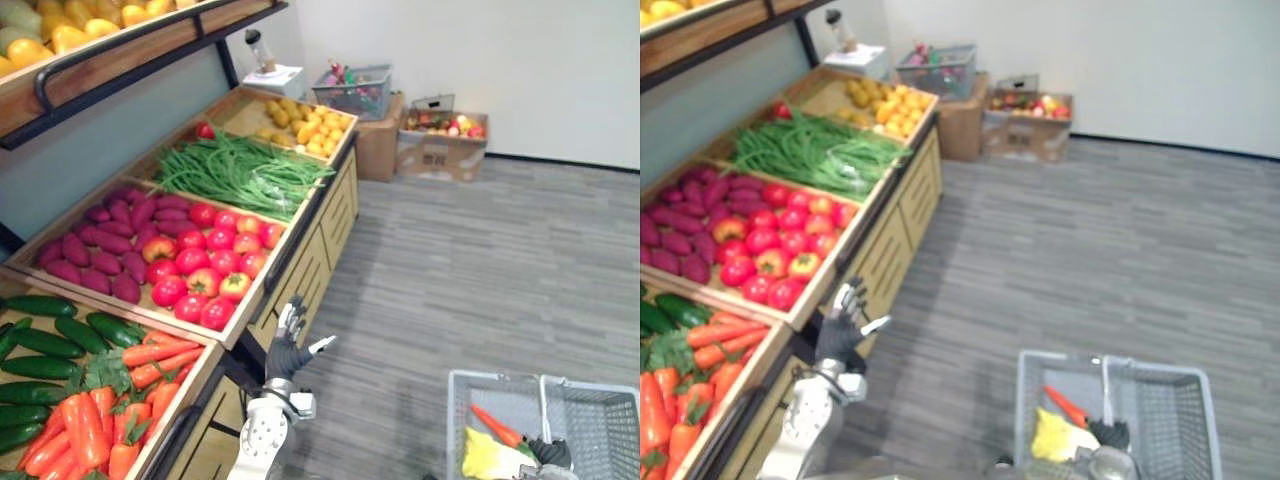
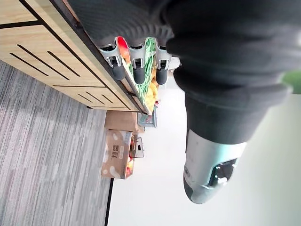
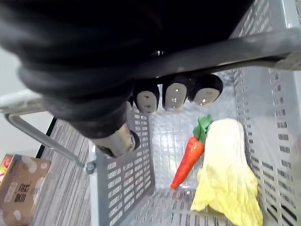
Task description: Pick vegetable in the basket
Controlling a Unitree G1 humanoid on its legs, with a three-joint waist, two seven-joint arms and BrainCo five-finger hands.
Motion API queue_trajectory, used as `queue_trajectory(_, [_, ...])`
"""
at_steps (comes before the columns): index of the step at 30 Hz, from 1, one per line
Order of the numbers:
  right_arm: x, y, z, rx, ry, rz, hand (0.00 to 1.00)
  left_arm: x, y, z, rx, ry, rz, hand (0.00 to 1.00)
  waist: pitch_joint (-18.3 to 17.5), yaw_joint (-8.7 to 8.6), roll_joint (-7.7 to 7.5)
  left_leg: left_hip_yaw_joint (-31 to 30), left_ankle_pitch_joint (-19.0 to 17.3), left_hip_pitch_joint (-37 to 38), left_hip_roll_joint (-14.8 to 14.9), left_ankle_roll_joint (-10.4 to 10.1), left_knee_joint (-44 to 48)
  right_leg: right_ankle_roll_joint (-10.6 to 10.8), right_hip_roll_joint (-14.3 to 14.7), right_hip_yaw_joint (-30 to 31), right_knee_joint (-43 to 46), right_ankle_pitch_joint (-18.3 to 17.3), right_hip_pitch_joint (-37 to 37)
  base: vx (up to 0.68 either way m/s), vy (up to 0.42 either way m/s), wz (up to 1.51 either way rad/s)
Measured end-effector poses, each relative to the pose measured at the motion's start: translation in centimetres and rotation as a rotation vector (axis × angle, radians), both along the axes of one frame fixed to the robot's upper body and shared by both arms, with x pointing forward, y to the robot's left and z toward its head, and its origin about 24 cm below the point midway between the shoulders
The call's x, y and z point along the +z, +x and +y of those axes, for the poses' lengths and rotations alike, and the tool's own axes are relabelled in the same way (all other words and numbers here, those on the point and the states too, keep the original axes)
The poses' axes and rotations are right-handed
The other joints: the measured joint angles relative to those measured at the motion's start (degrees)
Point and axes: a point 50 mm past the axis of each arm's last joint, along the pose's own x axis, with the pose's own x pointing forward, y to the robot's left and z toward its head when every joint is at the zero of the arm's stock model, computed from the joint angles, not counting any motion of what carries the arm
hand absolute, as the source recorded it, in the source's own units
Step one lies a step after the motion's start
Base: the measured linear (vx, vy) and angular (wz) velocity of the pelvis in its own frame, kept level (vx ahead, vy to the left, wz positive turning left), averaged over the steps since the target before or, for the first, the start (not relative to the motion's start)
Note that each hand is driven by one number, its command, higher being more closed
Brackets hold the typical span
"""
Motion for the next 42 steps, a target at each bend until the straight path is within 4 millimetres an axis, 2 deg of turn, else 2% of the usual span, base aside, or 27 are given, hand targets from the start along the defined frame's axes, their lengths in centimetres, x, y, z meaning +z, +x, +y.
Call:
queue_trajectory(2, [0.1,0.4,0.0,-0.008,-0.001,-0.013,1.00,-0.2,0.0,0.0,-0.001,0.001,0.008,0.00,0.0,-0.22,0.30,-1.7,-2.4,0.4,0.3,0.0,-6.9,0.3,-0.2,1.7,0.3,0.1,-2.0,-0.03,0.024,-0.32])
queue_trajectory(3, [0.1,0.4,0.0,-0.009,0.000,-0.012,1.00,-0.4,0.0,-0.1,-0.002,0.000,0.014,0.00,-0.1,-0.12,0.52,-3.7,-2.0,0.9,0.7,-0.3,-12.3,0.9,0.0,2.8,0.4,0.5,-2.8,-0.01,0.072,-0.49])
queue_trajectory(5, [0.2,0.5,-0.3,-0.016,-0.009,-0.012,1.00,-0.8,-0.1,-0.4,-0.008,0.023,0.030,0.00,-0.2,-0.24,2.72,-5.2,1.7,2.1,2.4,-1.0,-18.1,2.2,1.4,4.0,0.0,1.4,-3.0,0.03,0.137,-0.52])
queue_trajectory(6, [0.1,0.3,-0.3,-0.015,-0.009,-0.003,1.00,-1.1,-0.3,-0.5,-0.009,0.030,0.045,0.00,-0.5,-0.33,3.84,-5.5,-0.8,3.4,3.1,-2.8,-19.6,2.7,1.9,5.2,-0.7,2.1,-2.8,0.06,0.162,-0.39])
queue_trajectory(7, [0.0,0.2,-0.2,-0.012,-0.008,0.001,1.00,-1.1,-0.2,-0.4,-0.009,0.033,0.045,0.00,-0.8,-0.44,4.13,-5.4,-1.8,3.6,3.1,-2.8,-20.5,3.1,1.8,5.4,-1.2,2.6,-2.8,0.09,0.220,-0.36])
queue_trajectory(8, [-0.2,0.2,0.2,-0.012,0.005,0.004,1.00,-0.9,0.2,-0.3,-0.014,0.045,0.031,0.00,-0.9,-0.59,3.83,-4.4,-1.9,4.3,1.6,-2.4,-21.5,3.7,0.6,6.0,-1.9,3.6,-2.9,0.06,0.210,-0.22])
queue_trajectory(10, [-0.5,0.2,1.1,-0.007,0.030,0.006,1.00,-0.9,0.4,0.2,-0.023,0.076,0.030,0.00,-0.6,-0.54,2.09,-2.8,-2.1,4.4,-0.9,-1.6,-21.9,5.1,-1.9,7.1,-2.9,4.4,-3.1,0.04,0.217,-0.18])
queue_trajectory(14, [-0.8,0.0,1.6,-0.009,0.046,0.012,1.00,-1.1,0.3,0.7,-0.034,0.104,0.041,0.00,-0.9,-0.37,0.92,-1.3,-2.1,5.6,-2.6,-0.9,-23.1,5.5,-3.6,8.1,-2.9,4.7,-3.5,0.07,0.112,-0.13])
queue_trajectory(19, [-0.8,0.7,1.9,0.005,0.053,0.003,1.00,-1.3,0.2,0.7,-0.043,0.112,0.051,0.00,-0.9,-0.31,0.49,2.2,-2.2,6.9,-2.0,-0.9,-23.9,5.5,-2.6,10.8,-0.8,4.6,-5.9,0.04,0.043,-0.35])
queue_trajectory(27, [-1.6,-0.3,2.3,0.010,0.084,0.052,1.00,-1.7,0.0,0.3,-0.077,0.128,0.065,0.00,-2.6,-0.22,-0.47,2.0,-2.1,7.3,-1.1,-0.9,-24.3,5.0,-1.9,9.9,-1.7,4.7,-5.3,-0.03,-0.031,-0.01])
queue_trajectory(32, [-2.4,-1.9,2.6,0.018,0.108,0.111,1.00,-4.7,-1.5,1.1,-0.061,0.168,0.205,0.00,-5.0,-0.20,-1.08,1.8,-2.1,7.3,-0.8,-0.9,-24.9,4.8,-1.6,8.9,-4.9,5.7,-3.5,-0.01,-0.021,0.02])
queue_trajectory(35, [-2.6,-2.4,2.5,0.002,0.123,0.115,1.00,-7.2,-2.6,2.9,0.002,0.188,0.339,0.00,-5.8,-0.27,-0.88,0.9,-1.8,8.2,-0.7,-1.1,-25.8,5.0,-1.4,7.8,-5.6,5.8,-2.5,0.06,-0.028,0.10])
queue_trajectory(38, [-2.9,-2.8,2.5,-0.019,0.137,0.130,1.00,-8.6,-3.5,4.6,0.063,0.214,0.427,0.00,-5.8,-0.17,-1.05,0.6,-1.8,8.7,-0.4,-1.2,-26.1,5.0,-1.1,7.1,-5.7,5.8,-1.8,0.06,-0.016,0.09])
queue_trajectory(42, [-2.8,-2.3,2.6,-0.015,0.140,0.120,1.00,-10.5,-5.2,6.7,0.110,0.300,0.554,0.00,-5.5,-0.18,-1.55,1.1,-2.1,9.2,-0.5,-1.3,-26.0,5.0,-1.4,7.4,-4.9,5.8,-2.0,0.03,0.008,-0.05])
